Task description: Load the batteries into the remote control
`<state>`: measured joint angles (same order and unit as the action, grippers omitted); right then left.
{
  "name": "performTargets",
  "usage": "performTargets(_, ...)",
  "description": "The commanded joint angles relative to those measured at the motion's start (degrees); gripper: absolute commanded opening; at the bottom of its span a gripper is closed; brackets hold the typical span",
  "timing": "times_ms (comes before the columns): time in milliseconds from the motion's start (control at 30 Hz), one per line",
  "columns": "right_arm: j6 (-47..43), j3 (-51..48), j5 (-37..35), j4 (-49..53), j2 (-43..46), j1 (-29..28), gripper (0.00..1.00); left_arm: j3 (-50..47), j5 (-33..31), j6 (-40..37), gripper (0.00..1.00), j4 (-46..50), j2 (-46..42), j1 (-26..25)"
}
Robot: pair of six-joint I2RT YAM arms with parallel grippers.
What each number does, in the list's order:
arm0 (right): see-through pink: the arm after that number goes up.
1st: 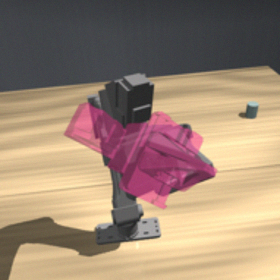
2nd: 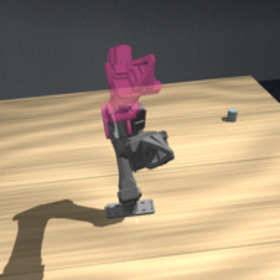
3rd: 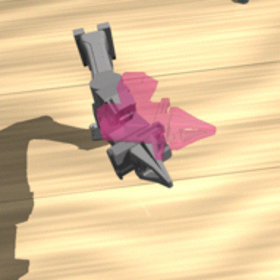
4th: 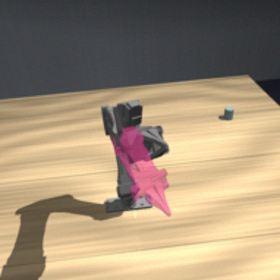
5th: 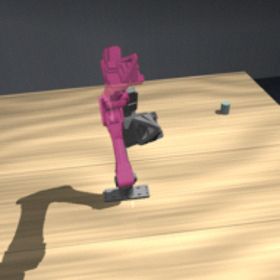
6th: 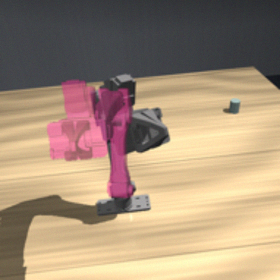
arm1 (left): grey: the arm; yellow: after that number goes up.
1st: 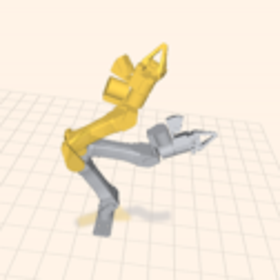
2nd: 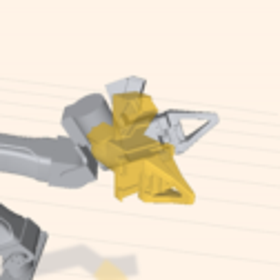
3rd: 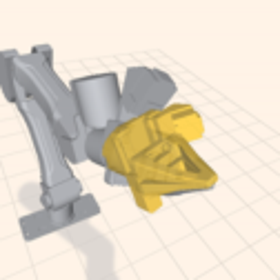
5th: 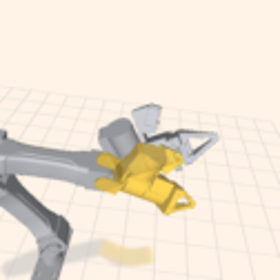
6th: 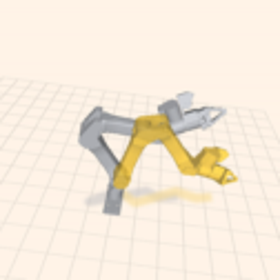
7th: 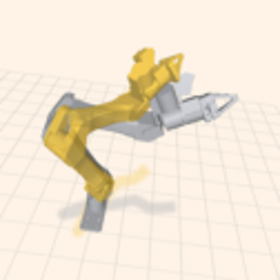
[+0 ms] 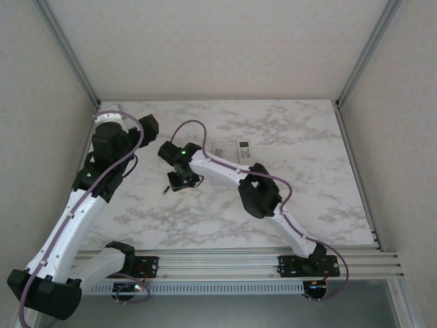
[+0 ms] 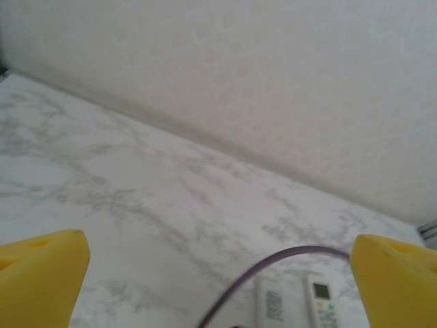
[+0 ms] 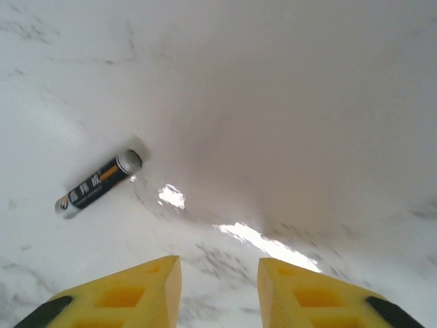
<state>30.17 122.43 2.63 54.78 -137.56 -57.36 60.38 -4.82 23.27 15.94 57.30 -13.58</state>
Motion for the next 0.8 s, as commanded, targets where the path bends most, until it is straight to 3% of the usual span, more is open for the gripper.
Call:
performTargets(0,4.6,-10.2,-3.1,-9.4,14.4,3.6,0.37,3.0,1.3,-3.9,0.92,10.4,3.7,1.0)
performTargets(133,5.1,-24.0,-10.1,-13.8,28.6,7.3,0.55,4.8,9.1,-8.0,0.84,25.0,13.3,1.5)
performTargets(300,7.2,-37.8,-13.7,-17.6,44.8,12.3,0.76,0.6,12.5,-10.5,0.80,28.9,19.4,1.6)
performTargets(433,9.0,-44.1,-15.9,-17.5,53.1,15.1,0.80,0.8,13.1,-13.0,0.67,31.1,26.8,1.5)
performTargets(600,9.9,-47.1,-17.9,-16.2,57.1,16.6,0.82,3.6,10.7,-15.5,0.58,32.3,34.6,-0.9)
performTargets(667,10.7,-48.1,-18.4,-16.2,57.7,16.6,0.83,3.0,9.7,-16.7,0.57,31.4,36.4,-2.0)
performTargets(767,11.8,-48.7,-18.7,-16.8,57.7,16.7,0.84,2.8,13.4,-18.5,0.58,31.3,38.3,-2.5)
